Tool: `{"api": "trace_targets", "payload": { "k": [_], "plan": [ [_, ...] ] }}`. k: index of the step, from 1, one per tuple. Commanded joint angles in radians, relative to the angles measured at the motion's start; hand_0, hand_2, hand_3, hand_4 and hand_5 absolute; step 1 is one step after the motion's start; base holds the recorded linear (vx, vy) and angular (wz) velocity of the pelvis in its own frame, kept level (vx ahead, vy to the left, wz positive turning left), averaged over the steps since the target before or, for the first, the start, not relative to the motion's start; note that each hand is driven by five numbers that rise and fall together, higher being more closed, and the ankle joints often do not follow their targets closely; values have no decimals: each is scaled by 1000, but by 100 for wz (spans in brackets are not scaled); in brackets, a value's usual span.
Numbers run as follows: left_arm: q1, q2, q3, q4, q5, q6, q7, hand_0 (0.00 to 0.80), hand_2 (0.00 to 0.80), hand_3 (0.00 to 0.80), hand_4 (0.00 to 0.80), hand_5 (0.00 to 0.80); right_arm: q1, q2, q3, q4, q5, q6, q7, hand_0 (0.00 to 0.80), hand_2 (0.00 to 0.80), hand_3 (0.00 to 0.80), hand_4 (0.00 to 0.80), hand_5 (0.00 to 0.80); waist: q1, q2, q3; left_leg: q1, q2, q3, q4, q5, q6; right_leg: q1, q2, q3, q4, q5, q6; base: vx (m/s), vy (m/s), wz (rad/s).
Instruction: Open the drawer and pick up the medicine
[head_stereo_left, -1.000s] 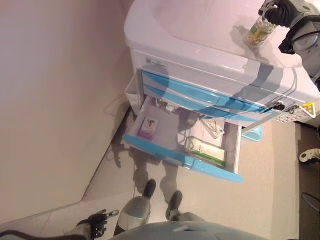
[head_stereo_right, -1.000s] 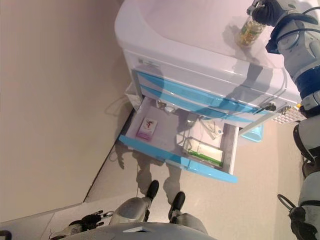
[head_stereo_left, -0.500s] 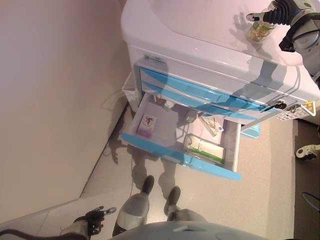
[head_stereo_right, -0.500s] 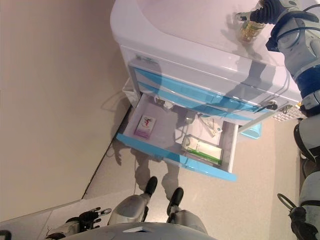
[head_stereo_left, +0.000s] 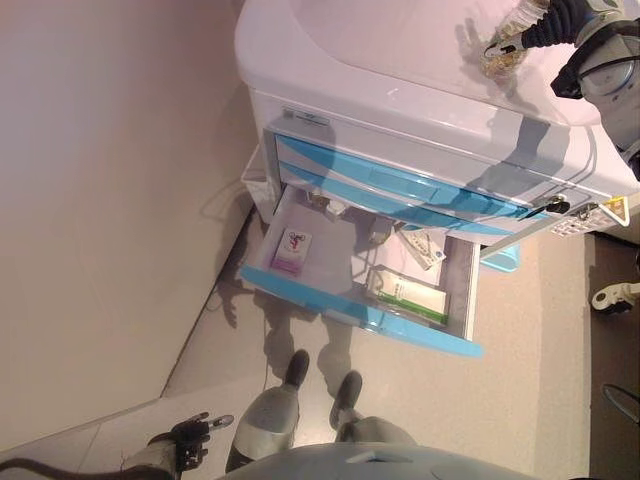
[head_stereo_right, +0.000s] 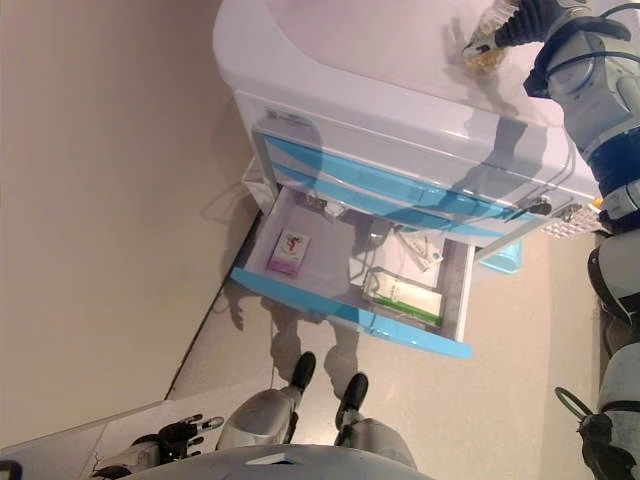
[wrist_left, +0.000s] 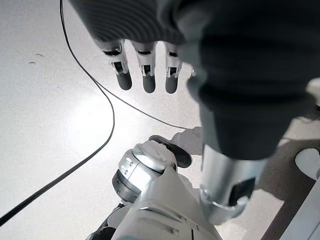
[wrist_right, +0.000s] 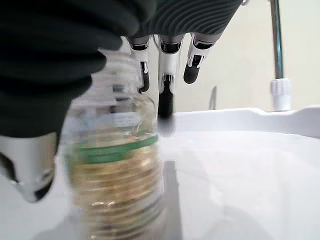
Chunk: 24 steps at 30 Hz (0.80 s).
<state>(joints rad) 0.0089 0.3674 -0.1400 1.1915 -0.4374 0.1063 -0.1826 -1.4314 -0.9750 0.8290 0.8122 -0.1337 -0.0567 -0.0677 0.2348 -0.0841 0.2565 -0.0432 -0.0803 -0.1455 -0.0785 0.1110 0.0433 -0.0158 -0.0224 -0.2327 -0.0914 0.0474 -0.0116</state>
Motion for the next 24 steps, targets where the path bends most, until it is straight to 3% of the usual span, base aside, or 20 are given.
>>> {"api": "trace_targets", "payload": {
  "k": [1, 9, 19, 24],
  "plan": [
    [31, 28, -23, 29, 4, -2, -1, 0, 0, 0, 0, 0, -86, -50, 15, -68, 84, -18, -105, 0, 0, 0, 0, 0, -4, -20, -33, 5, -18, 10, 25, -96, -11, 10, -28, 20, 87, -36, 51, 0, 0, 0],
    [47, 23, -9, 49, 27, -8, -9, 0, 0, 0, 0, 0, -90, -105, -70, -141, 182, -53, -248, 0, 0, 0, 0, 0, -21, -17, -60, 25, -18, 22, 24, -105, -12, 25, -27, 27, 85, -43, 52, 19, -1, -2],
    [55, 13, -12, 60, 42, 0, -11, 0, 0, 0, 0, 0, -47, -140, -173, -137, 252, -40, -381, 0, 0, 0, 0, 0, -41, -3, -99, 52, -16, 40, 21, -115, -11, 44, -26, 42, 79, -48, 54, 18, 4, -6],
    [53, 9, -19, 74, 62, 15, -15, 0, 0, 0, 0, 0, 61, -133, -329, -100, 397, -42, -461, 0, 0, 0, 0, 0, -64, 3, -121, 70, -11, 61, 20, -124, -12, 51, -23, 60, 83, -53, 54, 15, -5, -8]
  ]
}}
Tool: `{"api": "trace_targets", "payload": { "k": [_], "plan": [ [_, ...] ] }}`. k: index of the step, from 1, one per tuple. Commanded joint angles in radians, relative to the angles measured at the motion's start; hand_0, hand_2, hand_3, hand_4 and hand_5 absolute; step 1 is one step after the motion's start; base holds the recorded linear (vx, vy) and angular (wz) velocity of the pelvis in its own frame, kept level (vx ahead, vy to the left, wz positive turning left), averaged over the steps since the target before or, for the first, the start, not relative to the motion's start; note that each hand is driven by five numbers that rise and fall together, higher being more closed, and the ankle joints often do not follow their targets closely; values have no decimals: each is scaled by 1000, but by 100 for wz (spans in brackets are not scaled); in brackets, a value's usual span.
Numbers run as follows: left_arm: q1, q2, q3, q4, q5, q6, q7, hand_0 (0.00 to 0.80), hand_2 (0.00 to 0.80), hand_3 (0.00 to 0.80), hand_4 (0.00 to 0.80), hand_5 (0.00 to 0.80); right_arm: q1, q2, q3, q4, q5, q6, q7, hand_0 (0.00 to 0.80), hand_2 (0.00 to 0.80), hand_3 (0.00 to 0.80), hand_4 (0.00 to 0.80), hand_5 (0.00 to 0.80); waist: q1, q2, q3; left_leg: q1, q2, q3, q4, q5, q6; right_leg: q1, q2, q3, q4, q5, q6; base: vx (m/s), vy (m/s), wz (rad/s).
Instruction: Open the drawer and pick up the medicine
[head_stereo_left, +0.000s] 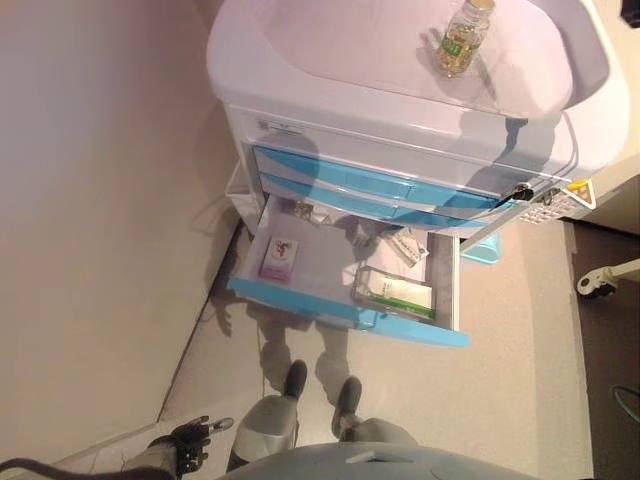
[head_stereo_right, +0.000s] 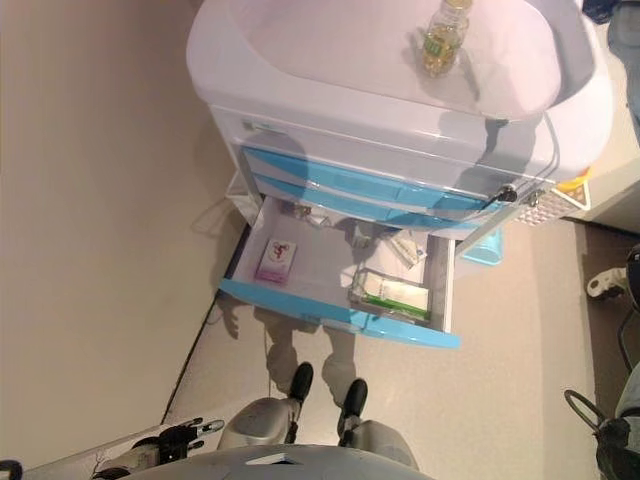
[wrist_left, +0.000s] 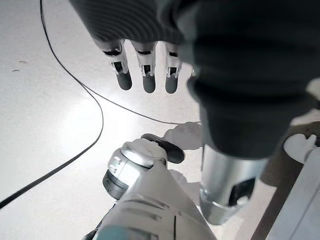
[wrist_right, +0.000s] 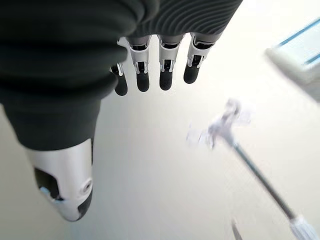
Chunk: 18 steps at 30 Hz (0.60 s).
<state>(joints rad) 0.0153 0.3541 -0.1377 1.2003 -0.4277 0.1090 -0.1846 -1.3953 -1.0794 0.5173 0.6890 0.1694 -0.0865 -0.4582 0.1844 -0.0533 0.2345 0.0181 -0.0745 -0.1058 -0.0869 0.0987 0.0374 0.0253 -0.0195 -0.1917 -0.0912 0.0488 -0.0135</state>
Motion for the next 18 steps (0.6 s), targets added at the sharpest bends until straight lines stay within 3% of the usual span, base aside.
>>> {"api": "trace_targets", "payload": {
  "k": [1, 8, 13, 18],
  "plan": [
    [46, 20, -23, 69, 54, 15, -14, 0, 0, 0, 0, 0, 55, -21, -54, 29, 118, -18, -77, 0, 0, 0, 0, 0, -18, -25, -102, 12, -16, 27, 28, -114, -6, 11, -25, 23, 84, -55, 56, 16, -2, -19],
    [38, 1, -36, 100, 86, 23, -16, 0, 0, 0, 0, 0, 345, 51, -358, 72, 331, -84, -37, 0, 0, 0, 0, 0, -60, -14, -119, 37, -12, 63, 31, -131, -1, 17, -19, 62, 90, -56, 54, 17, -15, -18],
    [20, -13, -52, 113, 87, 19, -11, 0, 0, 0, 0, 0, 563, 123, -534, 94, 369, -67, 2, 0, 0, 0, 0, 0, -98, -1, -120, 48, -4, 93, 27, -135, 1, 13, -13, 93, 93, -52, 54, -7, -28, -26],
    [-2, -30, -52, 111, 78, 23, 3, 0, 0, 0, 0, 0, 777, 223, -626, 63, 310, -49, 24, 0, 0, 0, 0, 0, -142, 10, -114, 48, 3, 120, 20, -132, -1, -3, -5, 125, 89, -42, 53, -41, -42, -21]
  ]
}}
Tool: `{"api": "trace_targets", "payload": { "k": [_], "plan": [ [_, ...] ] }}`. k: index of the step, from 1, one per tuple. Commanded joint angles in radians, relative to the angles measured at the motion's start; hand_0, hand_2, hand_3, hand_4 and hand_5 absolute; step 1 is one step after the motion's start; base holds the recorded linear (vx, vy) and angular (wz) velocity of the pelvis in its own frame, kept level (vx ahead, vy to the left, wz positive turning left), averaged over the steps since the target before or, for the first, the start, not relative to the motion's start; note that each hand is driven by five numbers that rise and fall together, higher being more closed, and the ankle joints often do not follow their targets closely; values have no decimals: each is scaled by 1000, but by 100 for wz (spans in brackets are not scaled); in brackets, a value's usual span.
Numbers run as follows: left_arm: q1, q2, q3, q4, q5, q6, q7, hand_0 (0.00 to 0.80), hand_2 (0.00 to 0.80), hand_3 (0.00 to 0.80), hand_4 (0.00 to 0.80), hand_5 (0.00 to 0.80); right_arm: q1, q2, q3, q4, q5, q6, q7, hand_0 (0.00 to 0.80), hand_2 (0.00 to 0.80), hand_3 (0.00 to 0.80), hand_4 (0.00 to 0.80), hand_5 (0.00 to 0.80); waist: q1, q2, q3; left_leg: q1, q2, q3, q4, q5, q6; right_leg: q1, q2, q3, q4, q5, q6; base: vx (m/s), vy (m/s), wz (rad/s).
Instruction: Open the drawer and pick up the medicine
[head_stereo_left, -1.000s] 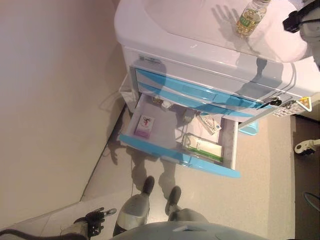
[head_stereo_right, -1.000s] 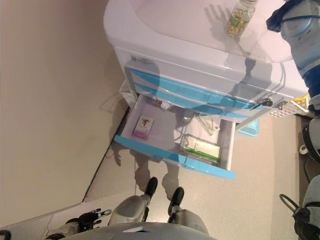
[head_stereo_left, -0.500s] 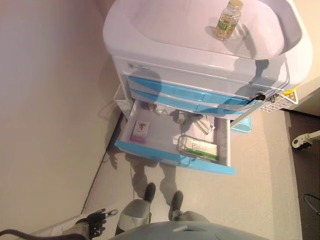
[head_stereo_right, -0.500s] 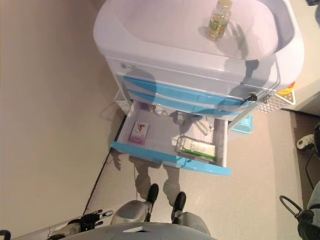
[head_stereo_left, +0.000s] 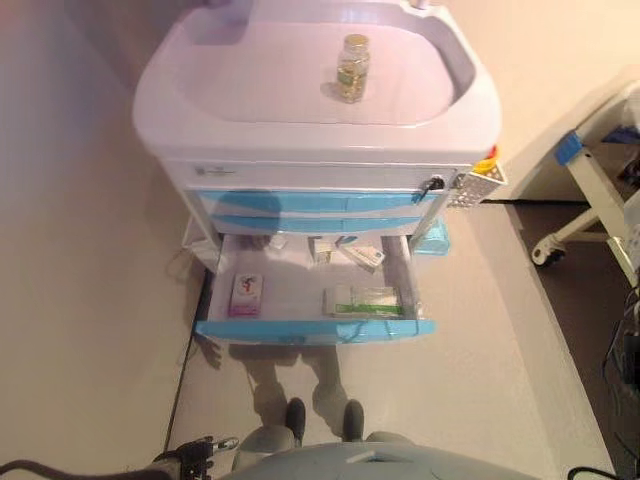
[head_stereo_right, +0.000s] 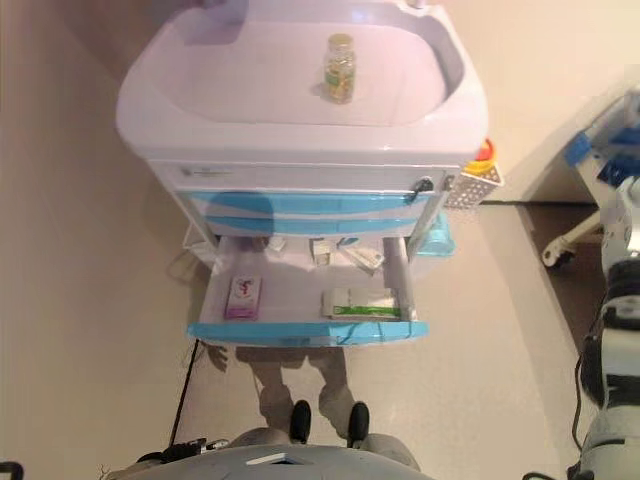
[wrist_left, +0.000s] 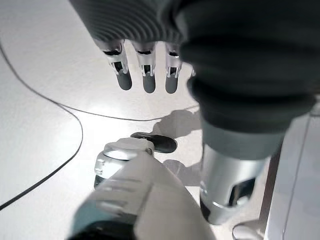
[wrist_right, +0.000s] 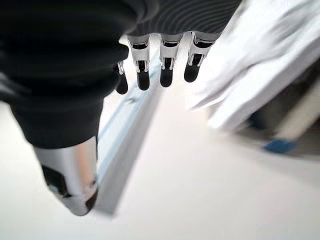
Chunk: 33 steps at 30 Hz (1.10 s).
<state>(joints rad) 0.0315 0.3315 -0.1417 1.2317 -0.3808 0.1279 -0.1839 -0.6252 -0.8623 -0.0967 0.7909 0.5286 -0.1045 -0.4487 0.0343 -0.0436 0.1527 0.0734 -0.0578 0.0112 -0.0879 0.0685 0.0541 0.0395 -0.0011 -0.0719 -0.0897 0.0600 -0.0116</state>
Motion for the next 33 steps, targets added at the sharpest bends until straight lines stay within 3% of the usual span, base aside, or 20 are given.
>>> {"api": "trace_targets", "payload": {
  "k": [1, 7, 10, 18, 24, 27, 29, 33],
  "plan": [
    [-20, -10, -47, 76, 32, 4, 2, 0, 0, 0, 0, 0, 55, 25, -21, -50, -84, -25, 14, 0, 0, 0, 0, 0, 1, 3, -30, -9, -12, 8, 19, -100, -18, -20, -22, 9, 87, -52, 51, -57, -53, -26],
    [-23, -16, -41, 58, 21, -16, -2, 0, 0, 0, 0, 0, 250, 127, 11, -65, -174, 10, 110, 0, 0, 0, 0, 0, -32, 16, -5, -24, -4, 32, 15, -92, -21, -40, -15, 25, 83, -44, 48, -88, -55, -17],
    [-19, -19, -32, 48, 8, -40, -1, 0, 0, 0, 0, 0, 353, 185, 29, -96, -138, 11, 190, 0, 0, 0, 0, 0, -49, 22, 15, -32, -1, 43, 17, -89, -21, -50, -13, 31, 85, -41, 45, -92, -51, -7],
    [-29, -31, -37, 20, -22, -123, -25, 0, 0, 0, 0, 0, 493, 330, 95, 27, -184, -43, 347, 0, 0, 0, 0, 0, -66, 35, 76, -73, 2, 48, 45, -81, -20, -83, -10, 26, 97, -37, 36, -97, -46, -8],
    [-72, -22, -24, 9, -41, -164, -23, 0, 0, 0, 0, 0, 503, 401, 214, 122, -285, -81, 394, 0, 0, 0, 0, 0, -55, 30, 160, -171, -8, 47, 176, -99, -9, -146, -18, 8, 182, -57, 14, -115, -36, -2],
    [-107, -13, -34, -3, -56, -183, -16, 0, 0, 0, 0, 0, 481, 407, 274, 144, -326, -85, 377, 0, 0, 0, 0, 0, -47, 25, 218, -255, -15, 40, 277, -112, -1, -213, -19, 2, 264, -76, 0, -153, -12, -3],
    [-138, -7, -46, -9, -51, -202, -8, 0, 0, 0, 0, 0, 451, 405, 325, 168, -440, -105, 329, 0, 0, 0, 0, 0, -40, 24, 257, -328, -18, 44, 358, -129, 8, -285, -23, -8, 343, -93, -9, -162, 6, -17],
    [-188, 4, -78, -38, -30, -220, 16, 0, 0, 0, 0, 0, 412, 391, 409, 174, -518, -80, 304, 0, 0, 0, 0, 0, -26, 25, 302, -448, -26, 57, 493, -166, 25, -410, -32, -30, 494, -134, -21, -84, 21, -3]
  ]
}}
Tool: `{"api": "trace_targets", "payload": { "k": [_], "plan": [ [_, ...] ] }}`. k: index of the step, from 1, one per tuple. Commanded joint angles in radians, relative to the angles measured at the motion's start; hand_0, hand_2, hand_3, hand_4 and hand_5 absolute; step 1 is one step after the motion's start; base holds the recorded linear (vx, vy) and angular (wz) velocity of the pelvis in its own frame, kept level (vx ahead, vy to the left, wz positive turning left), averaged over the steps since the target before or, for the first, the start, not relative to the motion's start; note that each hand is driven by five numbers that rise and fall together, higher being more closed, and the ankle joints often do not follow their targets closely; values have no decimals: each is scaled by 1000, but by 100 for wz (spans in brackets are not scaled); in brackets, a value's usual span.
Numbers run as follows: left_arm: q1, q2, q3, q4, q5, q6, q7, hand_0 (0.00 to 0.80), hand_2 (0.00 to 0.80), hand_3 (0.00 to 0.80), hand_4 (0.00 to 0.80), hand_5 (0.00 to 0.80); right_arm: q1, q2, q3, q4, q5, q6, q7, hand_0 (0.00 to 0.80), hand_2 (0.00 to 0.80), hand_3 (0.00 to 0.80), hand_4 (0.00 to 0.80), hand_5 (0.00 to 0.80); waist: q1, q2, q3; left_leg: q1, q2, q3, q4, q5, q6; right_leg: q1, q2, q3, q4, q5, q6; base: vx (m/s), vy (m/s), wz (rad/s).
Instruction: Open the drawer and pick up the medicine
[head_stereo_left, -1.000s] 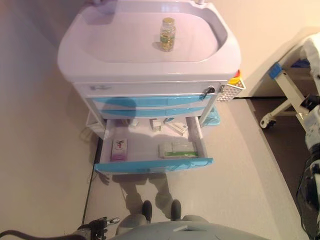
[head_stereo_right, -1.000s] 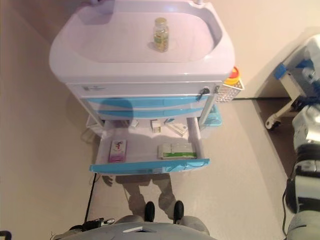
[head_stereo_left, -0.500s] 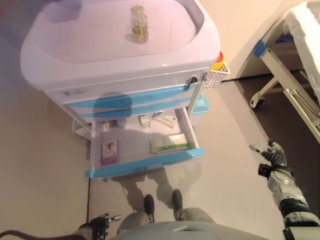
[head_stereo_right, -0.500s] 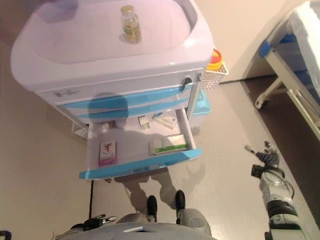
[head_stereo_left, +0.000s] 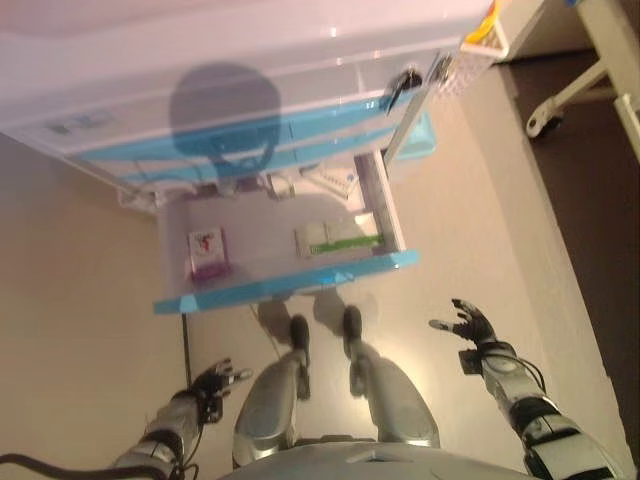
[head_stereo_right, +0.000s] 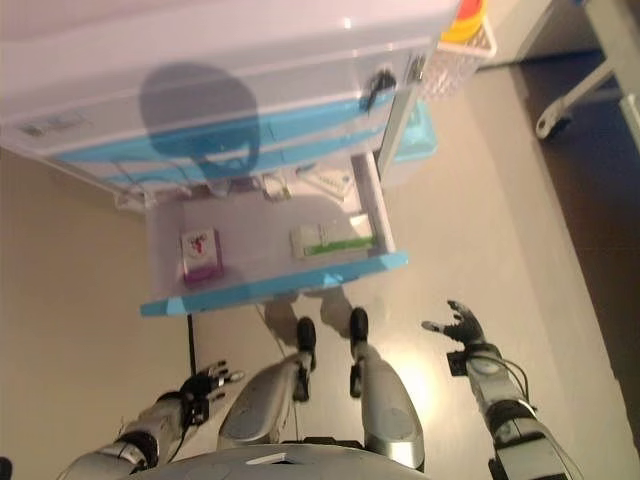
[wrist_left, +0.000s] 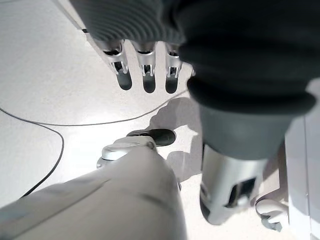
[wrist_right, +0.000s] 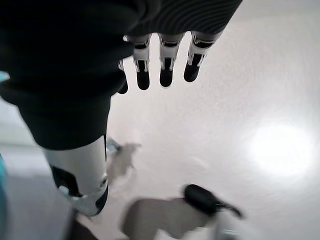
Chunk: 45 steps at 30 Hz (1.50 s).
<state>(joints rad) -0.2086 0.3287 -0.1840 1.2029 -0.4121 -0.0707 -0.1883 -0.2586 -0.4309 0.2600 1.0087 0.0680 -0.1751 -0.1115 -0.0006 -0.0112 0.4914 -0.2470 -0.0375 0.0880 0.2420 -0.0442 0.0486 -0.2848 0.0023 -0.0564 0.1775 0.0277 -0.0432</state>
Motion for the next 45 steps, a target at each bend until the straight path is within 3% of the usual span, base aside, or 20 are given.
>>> {"api": "trace_targets", "payload": {
  "k": [1, 7, 8, 14, 23, 27, 33, 39, 45],
  "plan": [
    [39, 8, -43, -15, 6, -23, 25, 0, 0, 0, 0, 0, 33, -43, 65, -39, -67, -5, -31, 0, 0, 0, 0, 0, 13, -7, -32, -156, -52, -19, 196, -64, 36, -118, -37, -48, 268, -115, 7, -33, 52, 15],
    [-5, 4, -72, -39, 44, -37, 43, 0, 0, 0, 0, 0, 19, -41, 104, -46, -92, 10, -18, 0, 0, 0, 0, 0, 9, 2, -33, -295, -66, -13, 350, -119, 44, -262, -17, -42, 457, -186, -17, 31, 60, 10],
    [-7, 3, -75, -42, 42, -39, 45, 0, 0, 0, 0, 0, 25, -41, 108, -47, -96, 8, -15, 0, 0, 0, 0, 0, 7, 4, -30, -298, -69, -16, 383, -155, 40, -268, -13, -36, 494, -221, -13, 120, 72, 7],
    [-19, -2, -84, -61, 67, -53, 61, 0, 0, 0, 0, 0, 50, -40, 118, -55, -103, 6, -10, 0, 0, 0, 0, 0, -7, 7, -31, -353, -71, -5, 464, -195, 47, -335, -1, -25, 574, -248, -18, 66, 72, 2],
    [-53, 40, -144, -123, 235, -84, 146, 0, 0, 0, 0, 0, 68, -76, 115, -55, -112, 11, 20, 0, 0, 0, 0, 0, -39, 8, -22, -377, -55, 18, 510, -214, 55, -376, 16, 9, 611, -243, -17, 47, 84, -8],
    [-98, 91, -178, -192, 326, -60, 210, 0, 0, 0, 0, 0, 71, -96, 115, -57, -104, 14, 32, 0, 0, 0, 0, 0, -53, 12, -14, -377, -47, 30, 512, -213, 57, -384, 20, 20, 608, -229, -11, 20, 87, -11],
    [-171, 173, -213, -280, 355, 3, 198, 0, 0, 0, 0, 0, 68, -116, 123, -57, -106, 16, 34, 0, 0, 0, 0, 0, -72, 22, 4, -369, -43, 45, 495, -207, 58, -380, 20, 37, 583, -210, -2, -3, 66, -11],
    [-220, 264, -197, -366, 354, 54, 185, 0, 0, 0, 0, 0, 78, -129, 107, -63, -85, 36, 47, 0, 0, 0, 0, 0, -87, 32, 18, -355, -40, 56, 479, -204, 58, -372, 21, 50, 561, -195, 4, 0, 47, -11],
    [-320, 367, -177, -424, 294, 111, 177, 0, 0, 0, 0, 0, 78, -130, 94, -12, -72, 12, 34, 0, 0, 0, 0, 0, -100, 40, 28, -347, -35, 70, 464, -205, 63, -368, 18, 58, 536, -181, 8, -12, 19, -3]
  ]
}}
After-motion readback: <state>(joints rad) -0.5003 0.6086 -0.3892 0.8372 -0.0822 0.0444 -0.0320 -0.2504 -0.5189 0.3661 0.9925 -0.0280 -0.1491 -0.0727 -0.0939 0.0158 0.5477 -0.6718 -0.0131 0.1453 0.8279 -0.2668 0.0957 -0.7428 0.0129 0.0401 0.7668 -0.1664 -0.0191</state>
